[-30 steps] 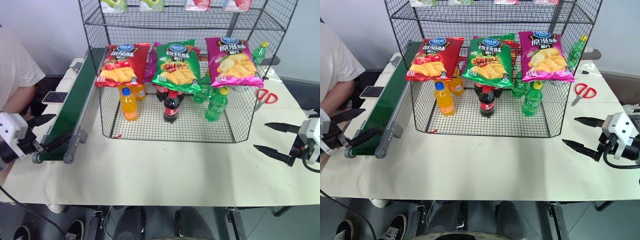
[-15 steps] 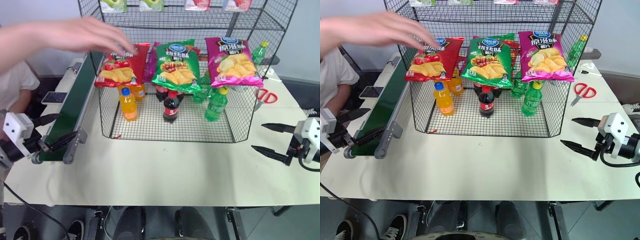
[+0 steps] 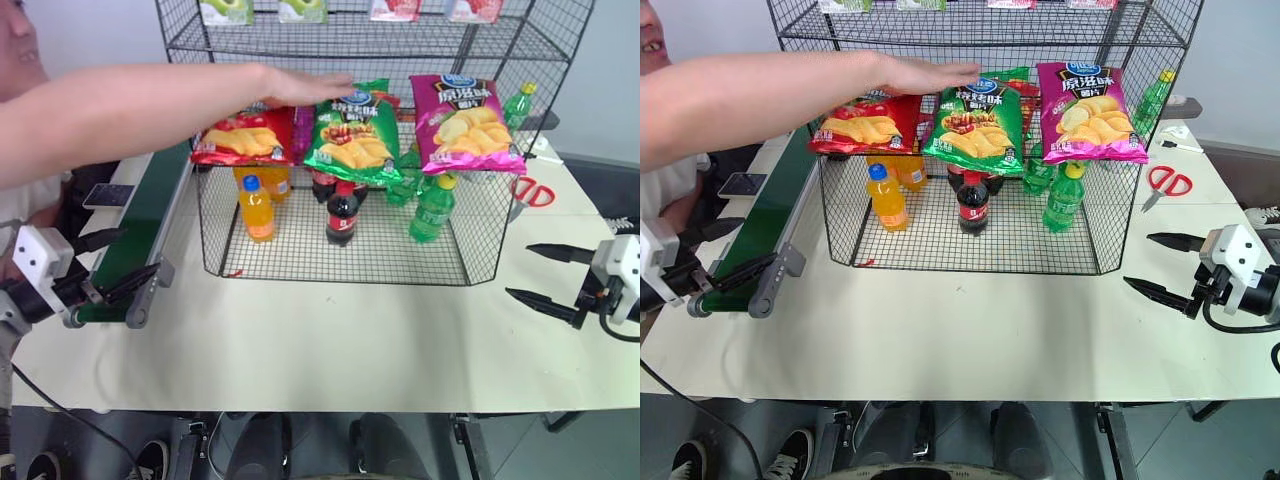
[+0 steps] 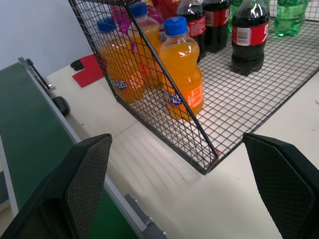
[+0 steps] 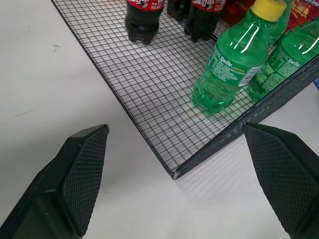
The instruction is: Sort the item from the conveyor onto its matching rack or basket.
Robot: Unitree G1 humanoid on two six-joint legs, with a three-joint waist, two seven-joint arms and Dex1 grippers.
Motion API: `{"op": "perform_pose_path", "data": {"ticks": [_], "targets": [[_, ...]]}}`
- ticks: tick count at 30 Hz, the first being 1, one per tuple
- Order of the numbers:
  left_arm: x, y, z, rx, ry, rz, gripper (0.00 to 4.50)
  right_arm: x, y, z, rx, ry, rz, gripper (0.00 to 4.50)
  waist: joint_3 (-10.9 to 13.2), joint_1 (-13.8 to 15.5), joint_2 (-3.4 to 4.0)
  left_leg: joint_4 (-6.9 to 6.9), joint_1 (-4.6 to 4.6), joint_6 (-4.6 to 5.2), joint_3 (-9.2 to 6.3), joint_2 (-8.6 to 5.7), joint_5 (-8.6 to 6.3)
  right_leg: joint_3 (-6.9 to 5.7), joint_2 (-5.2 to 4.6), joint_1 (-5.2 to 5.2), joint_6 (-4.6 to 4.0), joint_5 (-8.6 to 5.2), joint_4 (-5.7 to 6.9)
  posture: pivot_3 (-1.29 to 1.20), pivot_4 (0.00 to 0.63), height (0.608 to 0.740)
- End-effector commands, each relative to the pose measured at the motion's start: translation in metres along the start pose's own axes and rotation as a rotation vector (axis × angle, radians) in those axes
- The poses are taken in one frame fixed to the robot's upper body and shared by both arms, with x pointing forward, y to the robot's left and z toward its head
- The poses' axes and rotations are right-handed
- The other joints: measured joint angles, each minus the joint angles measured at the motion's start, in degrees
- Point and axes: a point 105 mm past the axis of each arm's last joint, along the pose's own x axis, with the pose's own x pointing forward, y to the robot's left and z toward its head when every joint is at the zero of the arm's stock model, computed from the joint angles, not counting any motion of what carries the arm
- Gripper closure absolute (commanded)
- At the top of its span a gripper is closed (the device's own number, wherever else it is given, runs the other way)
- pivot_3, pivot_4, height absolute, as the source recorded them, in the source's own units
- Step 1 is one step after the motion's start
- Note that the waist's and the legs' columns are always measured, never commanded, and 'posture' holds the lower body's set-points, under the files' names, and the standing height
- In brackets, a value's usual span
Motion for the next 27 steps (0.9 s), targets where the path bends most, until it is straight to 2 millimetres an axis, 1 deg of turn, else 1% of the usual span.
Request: {"op": "perform_pose_path", "data": {"ticks": [1, 14, 27], "targets": [[0.0004, 0.0010, 0.0055, 0.029, -0.021, 0.001, 0.02, -0.0012, -0.0041, 0.0057, -0.032, -0.017, -0.012, 0.00, 0.0, 0.0, 0.00, 0.00, 0.00, 0.00, 0.00, 0.00, 0.00, 0.00, 0.00, 0.00, 0.00, 0.00, 0.00, 0.00, 0.150, 0.739], [0.0006, -0.0021, 0.0024, 0.027, -0.015, -0.010, 0.02, -0.0005, -0.0059, 0.0044, -0.048, -0.013, -0.006, 0.00, 0.0, 0.0, 0.00, 0.00, 0.00, 0.00, 0.00, 0.00, 0.00, 0.01, 0.00, 0.00, 0.00, 0.00, 0.00, 0.00, 0.150, 0.739], [0.0010, -0.0026, 0.0027, 0.019, -0.018, -0.004, 0.02, 0.0021, -0.0072, 0.0084, -0.047, -0.027, -0.008, 0.00, 0.0, 0.0, 0.00, -0.01, 0.00, -0.01, 0.00, 0.00, 0.00, 0.01, -0.02, -0.01, -0.01, 0.00, -0.01, 0.00, 0.150, 0.739]]}}
